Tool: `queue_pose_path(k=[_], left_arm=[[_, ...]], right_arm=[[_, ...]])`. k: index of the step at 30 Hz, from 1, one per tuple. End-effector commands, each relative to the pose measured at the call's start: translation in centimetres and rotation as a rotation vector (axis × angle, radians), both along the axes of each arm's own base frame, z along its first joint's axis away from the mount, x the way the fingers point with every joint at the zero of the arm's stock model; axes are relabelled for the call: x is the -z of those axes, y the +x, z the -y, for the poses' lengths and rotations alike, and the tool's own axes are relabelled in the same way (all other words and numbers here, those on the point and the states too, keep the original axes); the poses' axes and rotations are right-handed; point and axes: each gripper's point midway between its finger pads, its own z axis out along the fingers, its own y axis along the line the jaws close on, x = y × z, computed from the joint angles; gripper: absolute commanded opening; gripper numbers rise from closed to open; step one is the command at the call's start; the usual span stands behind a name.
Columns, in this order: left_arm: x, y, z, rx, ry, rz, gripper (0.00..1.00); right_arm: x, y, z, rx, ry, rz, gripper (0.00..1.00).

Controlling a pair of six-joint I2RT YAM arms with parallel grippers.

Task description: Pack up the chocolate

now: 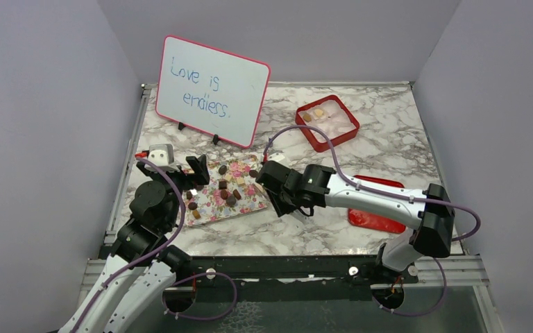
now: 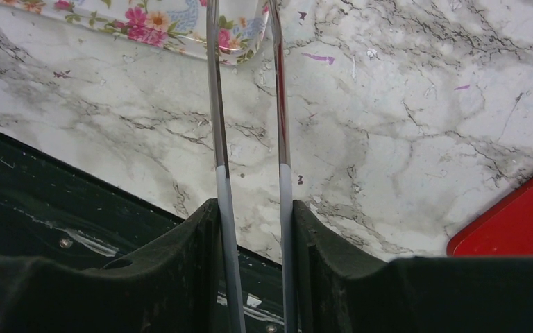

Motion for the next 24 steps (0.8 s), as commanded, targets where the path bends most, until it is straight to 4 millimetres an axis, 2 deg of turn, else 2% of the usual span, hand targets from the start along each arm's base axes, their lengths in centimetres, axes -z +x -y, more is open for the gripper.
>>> queue_pose_path(k=[1,14,20,24], left_arm=[[0.1,0.1,-0.2,-0.016,-0.002,0.003,0.99],[-0.1,-0.1,-0.4,-0.020,-0.008,0.012,0.99],[-0.2,-0.1,-0.5,-0.023,-0.011,0.018,0.99],[-0.3,-0.2,-0.5,-0.020,-0.014,0.021,0.99]], right_arm=[[-0.7,0.7,-1.6,-0.012,0.031,0.037,0.43],[1.5,2.0,-2.3,-0.009,-0.072,0.055,0.41],[1.7,2.0,-2.2,0.000,-0.099,0.067,0.31],[1.0,1.9,-2.5,-0.008,-0.067,0.072,0.25]])
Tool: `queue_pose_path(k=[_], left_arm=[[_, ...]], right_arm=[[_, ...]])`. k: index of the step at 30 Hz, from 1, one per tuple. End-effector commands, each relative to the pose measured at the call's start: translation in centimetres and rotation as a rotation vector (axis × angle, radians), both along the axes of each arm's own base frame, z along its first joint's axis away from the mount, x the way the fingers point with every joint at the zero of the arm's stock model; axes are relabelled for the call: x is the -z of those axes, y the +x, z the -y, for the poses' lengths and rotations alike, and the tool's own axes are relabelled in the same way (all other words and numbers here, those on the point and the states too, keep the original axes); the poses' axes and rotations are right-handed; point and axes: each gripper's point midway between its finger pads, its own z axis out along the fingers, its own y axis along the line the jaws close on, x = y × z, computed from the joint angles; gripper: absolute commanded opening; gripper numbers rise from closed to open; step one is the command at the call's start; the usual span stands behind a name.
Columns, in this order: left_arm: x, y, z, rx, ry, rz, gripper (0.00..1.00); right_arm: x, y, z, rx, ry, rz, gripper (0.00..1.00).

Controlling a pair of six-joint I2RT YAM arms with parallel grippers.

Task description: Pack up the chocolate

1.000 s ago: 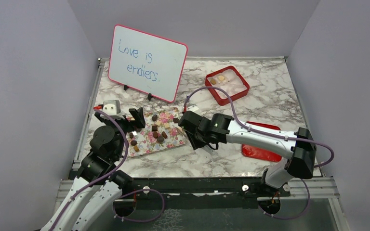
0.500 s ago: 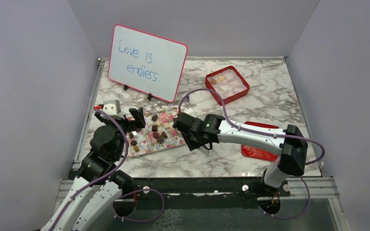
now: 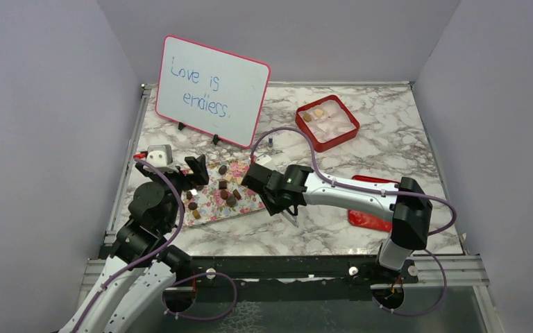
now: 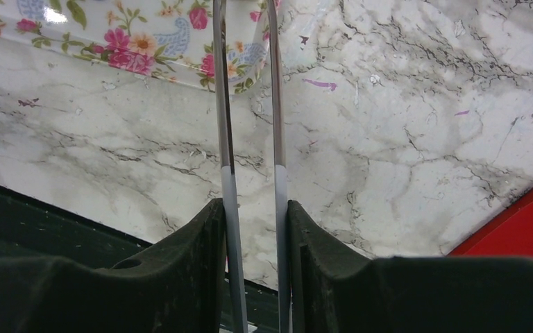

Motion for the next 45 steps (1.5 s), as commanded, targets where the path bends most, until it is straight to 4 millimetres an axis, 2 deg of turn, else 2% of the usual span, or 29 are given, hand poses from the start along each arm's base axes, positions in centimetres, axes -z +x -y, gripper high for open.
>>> queue_pose_path(k=[1,14,19,29,38,45], left_arm=[[-0.1,-0.1,-0.3,-0.017,-0.010,0.013,0.99],[-0.1,-0.1,-0.3,-0.013,-0.010,0.012,0.99],[0.0,0.1,-0.1,-0.009,-0.007,0.005,0.99],[0.2,0.1,0.0,-0.005,-0.005,-0.001,0.99],[0.2,0.1,0.2,0.006,-0.006,0.000,0.99],[0.5,0.3,0.3,0.005,0.005,-0.012,0.99]], right_arm=[[-1.7,0.5,-0.7,-0.001,0.040,0.048,0.24],[-1.5,0.2,-0.9,-0.002,0.080,0.044,0.18],[-2.2,-0.2,-2.0,-0.052,0.145,0.037,0.18],[-3.3,0.6,-0.9,-0.028,0.119,0.068,0.17],[-5.8,2.5,0.0,0.012,0.156,0.113,0.15],[-8.9,5.5,3.1,0.091,0.188,0.180,0.15]])
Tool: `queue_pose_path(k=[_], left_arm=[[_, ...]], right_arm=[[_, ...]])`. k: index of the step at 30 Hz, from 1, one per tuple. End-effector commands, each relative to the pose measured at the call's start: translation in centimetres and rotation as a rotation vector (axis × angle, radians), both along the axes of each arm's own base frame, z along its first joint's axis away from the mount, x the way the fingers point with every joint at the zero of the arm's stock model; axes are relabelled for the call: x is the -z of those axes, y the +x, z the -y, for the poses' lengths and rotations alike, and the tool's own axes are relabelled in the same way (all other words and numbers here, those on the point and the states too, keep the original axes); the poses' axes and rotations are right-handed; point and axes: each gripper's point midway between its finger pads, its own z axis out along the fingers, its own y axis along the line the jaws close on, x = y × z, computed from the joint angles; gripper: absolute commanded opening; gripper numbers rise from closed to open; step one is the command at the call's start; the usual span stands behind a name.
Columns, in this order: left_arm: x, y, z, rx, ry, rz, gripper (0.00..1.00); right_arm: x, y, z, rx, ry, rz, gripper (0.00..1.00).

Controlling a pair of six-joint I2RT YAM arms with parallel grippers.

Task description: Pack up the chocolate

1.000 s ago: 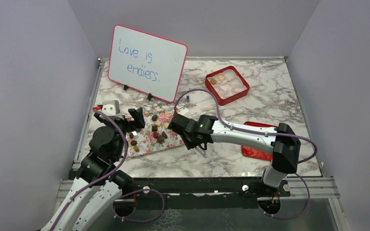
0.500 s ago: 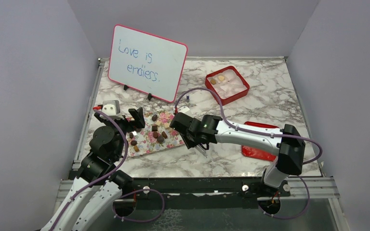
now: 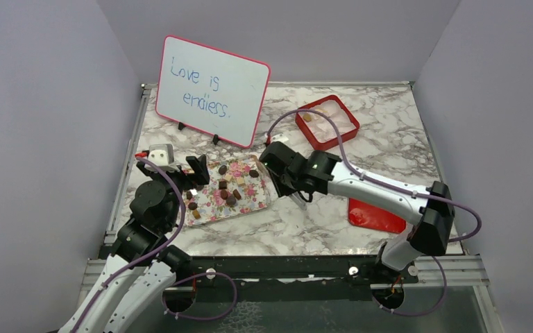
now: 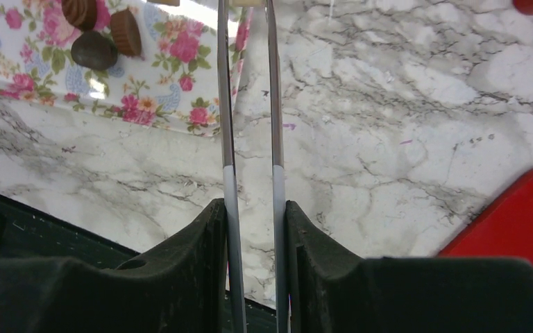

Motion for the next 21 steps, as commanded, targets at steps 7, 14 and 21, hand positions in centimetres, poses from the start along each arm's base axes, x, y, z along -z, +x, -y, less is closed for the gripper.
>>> queue_pose_path(k=[7,14,21], left_arm=[[0.9,0.5,0.9,0.030,0.013,-0.021,0.99],[1.7,0.9,2.2,0.086,0.033,-0.059,0.99],[2.1,1.0,2.7,0.107,0.040,-0.075,0.99]], right_arm=[[-6.9,6.5,6.4,0.165,0.051,0.169,0.16],[-7.9,12.0,11.2,0.296,0.035,0.218,0.16],[-7.0,18.0,15.6,0.425,0.043,0.231,0.16]])
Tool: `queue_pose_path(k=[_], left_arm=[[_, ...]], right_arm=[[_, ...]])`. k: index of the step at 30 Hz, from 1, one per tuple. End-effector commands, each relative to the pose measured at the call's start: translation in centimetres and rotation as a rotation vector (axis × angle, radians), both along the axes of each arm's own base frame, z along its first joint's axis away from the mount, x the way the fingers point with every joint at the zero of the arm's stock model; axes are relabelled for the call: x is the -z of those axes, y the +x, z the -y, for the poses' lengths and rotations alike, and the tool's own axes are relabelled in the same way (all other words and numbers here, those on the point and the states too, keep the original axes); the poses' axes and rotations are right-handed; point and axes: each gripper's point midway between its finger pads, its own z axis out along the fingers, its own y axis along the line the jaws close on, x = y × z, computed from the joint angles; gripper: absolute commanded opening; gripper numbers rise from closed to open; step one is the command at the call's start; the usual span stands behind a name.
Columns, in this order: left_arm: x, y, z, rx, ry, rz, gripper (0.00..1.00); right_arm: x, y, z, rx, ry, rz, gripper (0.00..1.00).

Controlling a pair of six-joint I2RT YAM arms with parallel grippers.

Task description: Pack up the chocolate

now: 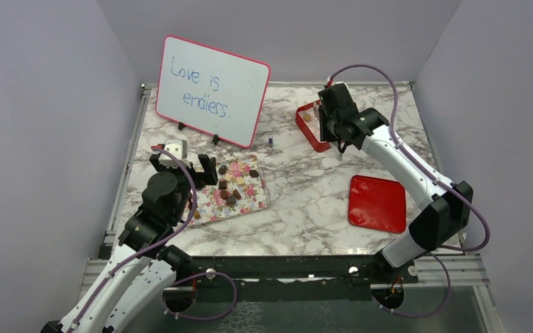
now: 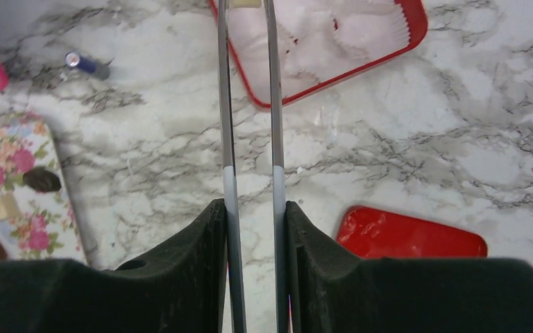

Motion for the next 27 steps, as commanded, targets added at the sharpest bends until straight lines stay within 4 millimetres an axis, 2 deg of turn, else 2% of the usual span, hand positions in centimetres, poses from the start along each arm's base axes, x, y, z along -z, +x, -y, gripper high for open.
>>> queue_pose_path(k=[1,6,10,12,17,27], left_arm=[[-0.3,-0.1,0.7,0.039,-0.011,0.011,0.99],[-0.2,-0.1,0.8,0.043,-0.011,0.008,0.99],[-0.1,-0.1,0.9,0.048,-0.012,0.006,0.99],[-0.1,-0.1,1.0,0.050,-0.012,0.004,0.99],[-0.2,-0.2,1.2,0.062,-0.015,0.005,0.99],[-0.5,-0.3,1.2,0.070,-0.024,0.016,0.99]], right_arm=[[-0.7,4.7,1.8,0.056,0.035,0.070,0.16],[0.6,8.4,3.8,0.115,0.075,0.067,0.17],[1.8,10.4,5.0,0.151,0.068,0.060,0.17],[2.8,11.1,5.4,0.163,0.067,0.047,0.18],[3.8,12.6,5.8,0.171,0.058,0.056,0.21],[5.8,14.3,6.0,0.175,0.052,0.040,0.21]])
